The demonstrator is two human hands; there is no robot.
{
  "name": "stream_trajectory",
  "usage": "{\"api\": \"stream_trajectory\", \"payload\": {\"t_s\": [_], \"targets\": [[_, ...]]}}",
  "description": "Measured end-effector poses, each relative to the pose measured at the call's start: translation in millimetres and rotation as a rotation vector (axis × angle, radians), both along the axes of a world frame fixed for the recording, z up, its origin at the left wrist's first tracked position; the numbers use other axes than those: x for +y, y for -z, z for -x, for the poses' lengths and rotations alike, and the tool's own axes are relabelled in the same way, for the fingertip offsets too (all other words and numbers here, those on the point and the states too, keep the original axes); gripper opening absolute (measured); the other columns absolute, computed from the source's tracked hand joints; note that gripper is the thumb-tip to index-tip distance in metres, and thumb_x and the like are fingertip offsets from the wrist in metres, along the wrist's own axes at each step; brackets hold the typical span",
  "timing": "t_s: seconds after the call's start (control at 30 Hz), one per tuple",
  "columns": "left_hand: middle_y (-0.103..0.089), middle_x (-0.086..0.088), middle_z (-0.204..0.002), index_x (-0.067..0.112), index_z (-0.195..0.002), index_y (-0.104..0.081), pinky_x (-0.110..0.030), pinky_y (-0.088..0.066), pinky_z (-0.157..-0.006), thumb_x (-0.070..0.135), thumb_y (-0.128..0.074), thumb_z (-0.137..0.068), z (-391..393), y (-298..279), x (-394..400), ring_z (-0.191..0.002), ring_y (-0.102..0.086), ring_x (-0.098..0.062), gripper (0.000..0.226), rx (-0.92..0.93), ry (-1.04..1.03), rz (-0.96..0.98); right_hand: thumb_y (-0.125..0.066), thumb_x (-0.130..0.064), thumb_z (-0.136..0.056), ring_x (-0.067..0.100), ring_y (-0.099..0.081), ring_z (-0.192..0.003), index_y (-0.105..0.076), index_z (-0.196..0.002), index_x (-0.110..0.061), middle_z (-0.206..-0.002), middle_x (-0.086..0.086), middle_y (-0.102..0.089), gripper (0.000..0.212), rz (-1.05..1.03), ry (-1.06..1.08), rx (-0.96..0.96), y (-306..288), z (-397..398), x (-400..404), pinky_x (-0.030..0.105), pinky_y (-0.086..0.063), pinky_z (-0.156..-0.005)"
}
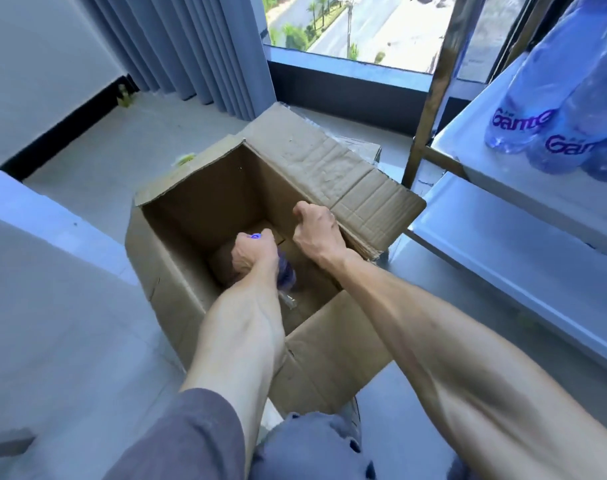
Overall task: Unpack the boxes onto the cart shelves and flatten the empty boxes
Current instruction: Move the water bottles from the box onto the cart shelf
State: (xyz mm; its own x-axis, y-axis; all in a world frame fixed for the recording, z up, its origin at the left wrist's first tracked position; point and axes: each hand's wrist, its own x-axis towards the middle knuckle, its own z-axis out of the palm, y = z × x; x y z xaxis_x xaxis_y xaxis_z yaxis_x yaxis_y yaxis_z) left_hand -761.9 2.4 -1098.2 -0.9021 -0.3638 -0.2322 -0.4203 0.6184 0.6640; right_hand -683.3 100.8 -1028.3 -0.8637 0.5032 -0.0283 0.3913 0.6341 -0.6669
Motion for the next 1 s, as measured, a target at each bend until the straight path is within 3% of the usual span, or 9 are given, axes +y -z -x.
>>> {"api": "stream_trajectory", "payload": {"t_s": [0.17,0.27,0.4,0.53,0.67,0.73,0.8,0.9,1.0], "targets": [[-0.064,-0.005,-0.079,0.016,-0.081,-0.064,-0.029,-0.046,-0.068,0.038,-0.067,-0.070,-41.8,-70.9,22.0,-0.084,-0.063,-0.032,0.025,0.108,0.180,-0.049,-0.046,-0.001,-0.078,0.035,-0.066,-0.085,-0.066,-0.099,-0.011,-0.092,0.015,-0.070,0.030,-0.012,0.151,0.112,-60.3,-31.7,4.8,0.032,-0.052,-0.068],[-0.065,-0.004,-0.073,0.013,-0.075,-0.064,-0.027,-0.037,-0.062,0.039,-0.069,-0.069,-56.1,-122.1,33.1,-0.074,-0.060,-0.029,0.027,0.254,0.296,-0.077,-0.056,-0.002,-0.083,0.028,-0.069,-0.092,-0.070,-0.108,-0.009,-0.101,0.012,-0.073,0.030,-0.042,0.249,0.199,-87.8,-67.8,14.6,0.022,-0.044,-0.068],[-0.062,0.001,-0.065,0.017,-0.065,-0.059,-0.023,-0.038,-0.058,0.043,-0.071,-0.069,-77.2,-189.0,52.7,-0.066,-0.059,-0.021,0.029,0.444,0.449,-0.127,-0.064,0.000,-0.082,0.028,-0.066,-0.103,-0.062,-0.122,-0.013,-0.115,0.009,-0.069,0.042,-0.024,0.438,0.247,-110.3,-119.2,32.5,0.028,-0.050,-0.078],[-0.056,0.009,-0.056,0.020,-0.063,-0.062,-0.018,-0.033,-0.052,0.046,-0.067,-0.068,-116.0,-233.7,76.0,-0.055,-0.052,-0.007,0.027,0.602,0.630,-0.184,-0.072,-0.009,-0.081,0.025,-0.065,-0.100,-0.062,-0.117,-0.013,-0.110,0.008,-0.068,0.038,0.079,0.537,0.326,-131.4,-153.4,46.2,0.026,-0.048,-0.075],[-0.056,0.005,-0.049,0.015,-0.057,-0.064,-0.023,-0.037,-0.050,0.044,-0.066,-0.062,-170.7,-256.9,104.8,-0.050,-0.052,-0.013,0.030,0.668,0.835,-0.183,-0.063,-0.009,-0.084,0.025,-0.063,-0.102,-0.065,-0.113,-0.014,-0.109,0.005,-0.070,0.029,0.303,0.703,0.522,-140.2,-186.9,36.3,0.023,-0.042,-0.076],[-0.048,0.002,-0.044,0.013,-0.052,-0.057,-0.025,-0.034,-0.048,0.042,-0.064,-0.058,-199.4,-263.3,118.2,-0.045,-0.043,-0.013,0.030,0.661,0.899,-0.245,-0.057,-0.007,-0.084,0.030,-0.062,-0.097,-0.063,-0.103,-0.013,-0.100,0.006,-0.069,0.021,0.328,0.727,0.575,-141.3,-208.1,36.2,0.026,-0.039,-0.071],[-0.048,-0.005,-0.046,0.010,-0.052,-0.056,-0.027,-0.034,-0.048,0.039,-0.064,-0.057,-225.3,-264.0,130.1,-0.045,-0.037,-0.012,0.030,0.659,0.969,-0.317,-0.055,-0.011,-0.073,0.027,-0.059,-0.092,-0.059,-0.104,-0.016,-0.098,0.004,-0.065,0.032,0.326,0.701,0.596,-147.5,-235.7,42.0,0.025,-0.035,-0.070],[-0.047,-0.008,-0.048,0.006,-0.054,-0.056,-0.028,-0.032,-0.049,0.035,-0.064,-0.058,-263.1,-263.7,142.5,-0.048,-0.033,-0.010,0.031,0.676,1.061,-0.412,-0.063,-0.019,-0.064,0.014,-0.058,-0.102,-0.056,-0.125,-0.020,-0.115,-0.003,-0.064,0.061,0.322,0.536,0.540,-154.9,-281.2,58.7,0.025,-0.043,-0.079],[-0.034,0.003,-0.045,0.012,-0.050,-0.046,-0.028,-0.028,-0.049,0.031,-0.064,-0.057,-306.1,-257.1,147.3,-0.048,-0.030,-0.010,0.027,0.698,1.117,-0.487,-0.080,-0.019,-0.066,0.019,-0.064,-0.099,-0.057,-0.124,-0.024,-0.110,-0.002,-0.069,0.062,0.256,0.532,0.449,-148.2,-325.5,65.3,0.032,-0.050,-0.079]]}}
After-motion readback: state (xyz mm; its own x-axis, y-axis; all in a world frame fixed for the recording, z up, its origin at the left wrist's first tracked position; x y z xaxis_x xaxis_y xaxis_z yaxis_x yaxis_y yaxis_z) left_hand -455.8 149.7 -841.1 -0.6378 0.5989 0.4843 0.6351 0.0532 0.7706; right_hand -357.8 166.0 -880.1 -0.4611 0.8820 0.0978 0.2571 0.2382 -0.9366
